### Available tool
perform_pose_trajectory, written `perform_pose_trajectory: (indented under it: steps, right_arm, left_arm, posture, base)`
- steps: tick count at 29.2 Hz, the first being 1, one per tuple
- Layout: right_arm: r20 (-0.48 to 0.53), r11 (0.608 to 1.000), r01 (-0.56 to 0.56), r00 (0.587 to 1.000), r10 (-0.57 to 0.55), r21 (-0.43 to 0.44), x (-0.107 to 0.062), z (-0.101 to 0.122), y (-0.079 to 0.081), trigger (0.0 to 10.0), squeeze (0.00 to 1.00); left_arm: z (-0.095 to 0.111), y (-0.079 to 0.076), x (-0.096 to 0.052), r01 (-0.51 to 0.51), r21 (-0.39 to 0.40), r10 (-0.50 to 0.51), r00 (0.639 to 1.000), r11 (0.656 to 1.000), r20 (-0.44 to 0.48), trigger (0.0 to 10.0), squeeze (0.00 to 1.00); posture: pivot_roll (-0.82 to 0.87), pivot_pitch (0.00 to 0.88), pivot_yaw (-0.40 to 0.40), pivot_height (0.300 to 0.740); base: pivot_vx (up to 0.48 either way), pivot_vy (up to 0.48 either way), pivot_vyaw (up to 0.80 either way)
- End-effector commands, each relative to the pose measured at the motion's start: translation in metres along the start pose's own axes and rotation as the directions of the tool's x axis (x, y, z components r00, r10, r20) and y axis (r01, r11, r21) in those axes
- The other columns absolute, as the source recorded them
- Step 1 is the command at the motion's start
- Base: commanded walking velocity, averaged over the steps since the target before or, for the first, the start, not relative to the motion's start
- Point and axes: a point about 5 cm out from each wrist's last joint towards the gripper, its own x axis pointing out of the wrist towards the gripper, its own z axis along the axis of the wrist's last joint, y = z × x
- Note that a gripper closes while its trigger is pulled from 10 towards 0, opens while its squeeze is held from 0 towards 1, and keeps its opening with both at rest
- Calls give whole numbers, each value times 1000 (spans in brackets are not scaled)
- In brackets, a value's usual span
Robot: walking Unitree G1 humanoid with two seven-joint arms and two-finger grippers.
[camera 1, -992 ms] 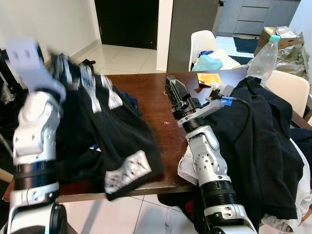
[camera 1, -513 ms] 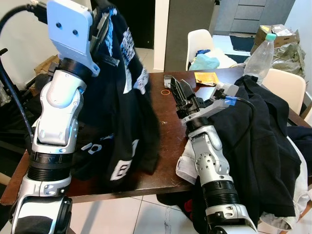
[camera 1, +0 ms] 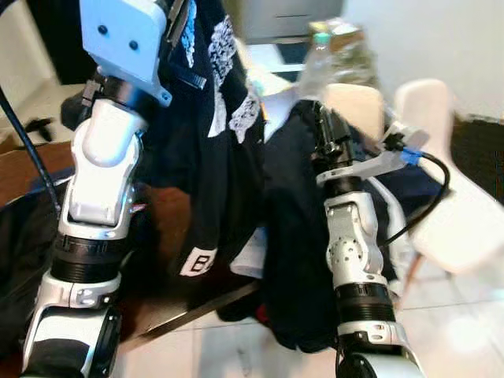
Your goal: Hang hanger
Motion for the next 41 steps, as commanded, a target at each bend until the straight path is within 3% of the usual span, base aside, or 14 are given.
perform_pose_trajectory:
  steps: [1,2,11,15,27,41]
  right_arm:
    - [38,1000,8,999,-7,-25,3,7,1,10000,0]
    - [70,996,61,996,-56,-70,4,14,-8,10000,0]
    - [103,976,157,984,-142,-152,2,21,-26,10000,0]
    - [95,951,216,975,-200,-221,-6,20,-38,10000,0]
    - [89,918,275,962,-260,-287,-15,19,-53,10000,0]
    - [105,899,311,950,-293,-309,-23,21,-60,10000,0]
  left_arm:
    - [8,2,6,3,22,-4,999,1000,51,0,0]
    - [8,0,6,12,16,-13,998,1000,55,0,0]
    - [6,-8,7,47,6,-47,997,999,61,0,0]
    - [3,-21,5,93,-14,-92,994,996,64,0,0]
    - [9,-34,15,145,-63,-135,982,987,130,0,0]
    - [16,-31,27,125,-103,-105,978,987,180,0,0]
  posture:
    - [113,0,28,740]
    - [110,0,28,740]
    - [108,0,31,740]
    - [98,0,38,740]
    - [109,0,51,740]
    - [102,0,63,740]
  base:
    - [0,0,-800]
    - [0,0,-800]
    - [0,0,-800]
    - [0,0,-800]
    - [0,0,-800]
    - [0,0,-800]
